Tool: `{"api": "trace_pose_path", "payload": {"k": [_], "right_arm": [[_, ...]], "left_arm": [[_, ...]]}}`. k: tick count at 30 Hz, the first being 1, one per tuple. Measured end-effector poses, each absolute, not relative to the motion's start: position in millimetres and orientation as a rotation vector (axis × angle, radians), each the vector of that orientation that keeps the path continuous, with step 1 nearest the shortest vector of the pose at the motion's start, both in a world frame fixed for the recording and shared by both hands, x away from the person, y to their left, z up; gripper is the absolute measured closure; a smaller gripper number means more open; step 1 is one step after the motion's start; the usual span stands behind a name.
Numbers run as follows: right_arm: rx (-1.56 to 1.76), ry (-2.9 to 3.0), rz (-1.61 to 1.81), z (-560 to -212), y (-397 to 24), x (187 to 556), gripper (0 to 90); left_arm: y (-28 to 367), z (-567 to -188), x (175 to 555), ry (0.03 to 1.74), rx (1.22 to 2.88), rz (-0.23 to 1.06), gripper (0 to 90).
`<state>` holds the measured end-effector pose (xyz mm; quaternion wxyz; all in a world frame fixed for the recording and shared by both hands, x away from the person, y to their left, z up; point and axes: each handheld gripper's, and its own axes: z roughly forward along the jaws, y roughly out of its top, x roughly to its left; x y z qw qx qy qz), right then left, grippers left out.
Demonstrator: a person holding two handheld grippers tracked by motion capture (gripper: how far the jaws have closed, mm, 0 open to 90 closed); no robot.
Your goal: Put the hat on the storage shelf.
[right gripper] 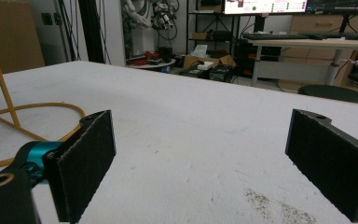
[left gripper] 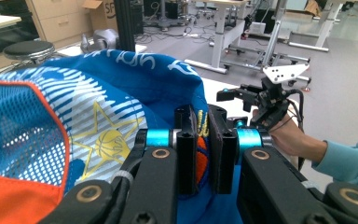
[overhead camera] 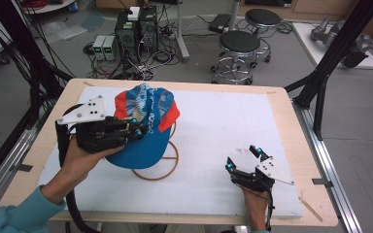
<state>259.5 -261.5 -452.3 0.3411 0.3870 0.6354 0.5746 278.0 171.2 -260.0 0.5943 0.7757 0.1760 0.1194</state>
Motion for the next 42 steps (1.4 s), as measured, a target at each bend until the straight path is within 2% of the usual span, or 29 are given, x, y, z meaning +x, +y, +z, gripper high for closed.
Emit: {"api": "trace_pose_path", "payload": {"k": [13, 20, 34, 39, 42], "right_arm": [[1.005, 1.652, 1.49, -452.4, -261.3, 259.5, 7.4], [1.006, 1.653, 1.491, -452.4, -261.1, 259.2, 7.4], [1.005, 1.653, 1.491, -452.4, -261.2, 259.3, 7.4], [1.003, 1.653, 1.49, -452.4, -261.1, 259.3, 7.4], [0.999, 1.648, 1.491, -452.5, -261.3, 259.1, 7.4]], "left_arm": [[169.3, -271.0, 272.1, 0.394, 1.826, 0.249, 81.7], [168.3, -272.2, 271.0, 0.384, 1.833, 0.254, 77.3], [170.6, -266.1, 263.8, 0.382, 1.829, 0.288, 54.7], [177.7, -264.5, 264.0, 0.396, 1.821, 0.305, 51.8], [184.5, -264.1, 264.0, 0.4, 1.803, 0.323, 44.6]]}}
